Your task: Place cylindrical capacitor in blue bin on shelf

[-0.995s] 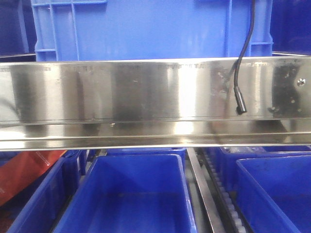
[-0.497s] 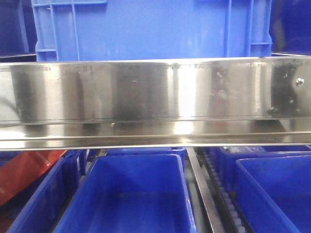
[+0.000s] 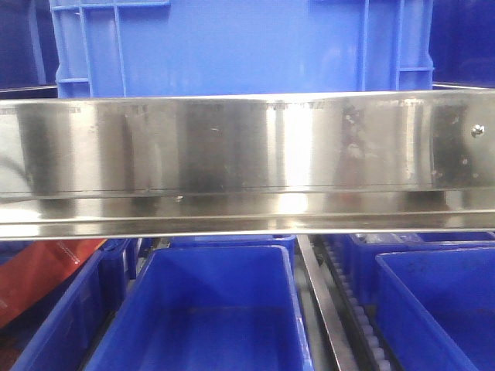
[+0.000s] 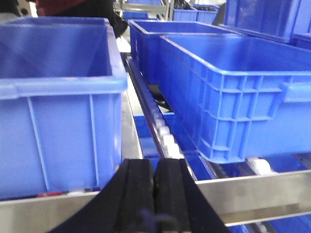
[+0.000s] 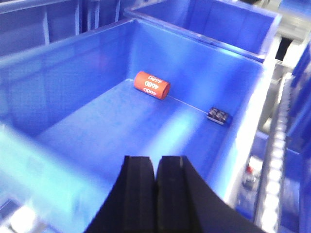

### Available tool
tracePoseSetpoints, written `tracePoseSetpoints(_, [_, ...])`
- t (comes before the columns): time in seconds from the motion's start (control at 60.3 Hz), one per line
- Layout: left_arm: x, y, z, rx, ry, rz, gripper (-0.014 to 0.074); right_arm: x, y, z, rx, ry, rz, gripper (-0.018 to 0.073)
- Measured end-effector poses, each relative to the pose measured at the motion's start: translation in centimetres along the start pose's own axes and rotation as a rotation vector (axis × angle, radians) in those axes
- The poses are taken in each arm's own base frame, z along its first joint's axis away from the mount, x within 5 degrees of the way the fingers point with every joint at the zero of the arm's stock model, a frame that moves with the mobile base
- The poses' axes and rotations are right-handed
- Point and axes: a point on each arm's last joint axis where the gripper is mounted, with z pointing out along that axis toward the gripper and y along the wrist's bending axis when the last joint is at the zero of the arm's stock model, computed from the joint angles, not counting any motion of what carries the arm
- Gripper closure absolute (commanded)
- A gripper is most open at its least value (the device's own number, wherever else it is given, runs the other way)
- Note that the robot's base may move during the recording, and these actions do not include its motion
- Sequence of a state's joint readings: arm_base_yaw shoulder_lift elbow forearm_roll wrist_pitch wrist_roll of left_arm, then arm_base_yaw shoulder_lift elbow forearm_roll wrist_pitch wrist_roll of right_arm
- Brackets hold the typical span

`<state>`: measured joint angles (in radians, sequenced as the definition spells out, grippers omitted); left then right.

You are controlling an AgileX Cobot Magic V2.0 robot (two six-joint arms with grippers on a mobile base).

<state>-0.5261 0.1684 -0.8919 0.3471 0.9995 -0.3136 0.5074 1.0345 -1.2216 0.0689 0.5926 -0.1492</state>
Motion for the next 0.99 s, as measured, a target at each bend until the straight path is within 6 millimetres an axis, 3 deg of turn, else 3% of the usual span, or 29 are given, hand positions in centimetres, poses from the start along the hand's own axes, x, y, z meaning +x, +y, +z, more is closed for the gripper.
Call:
tracePoseSetpoints(0.265, [-0.3, 0.1, 0.0, -0.011, -0.036, 0.015, 0.0707, 8.7, -0.3, -4.6, 0.096, -0.046, 0.068, 0.072])
tracePoseSetpoints(0.497, [-0.4, 0.1, 0.0, -0.014, -0.039, 0.017, 0.0707, 13.9, -0.2, -8.5, 0.204, -0.106, 0.09, 0.072])
tracePoseSetpoints(0.73, [-0.4, 0.1, 0.0, -0.016, -0.04, 0.018, 0.0707, 15.7, 0.7, -11.6, 0.227, -0.232, 0.076, 0.072])
tracePoseSetpoints(0.995, [-0.4, 0.1, 0.0, -0.016, -0.04, 0.018, 0.0707, 15.9, 1.0, -12.6, 0.232, -0.285, 0.069, 0.072])
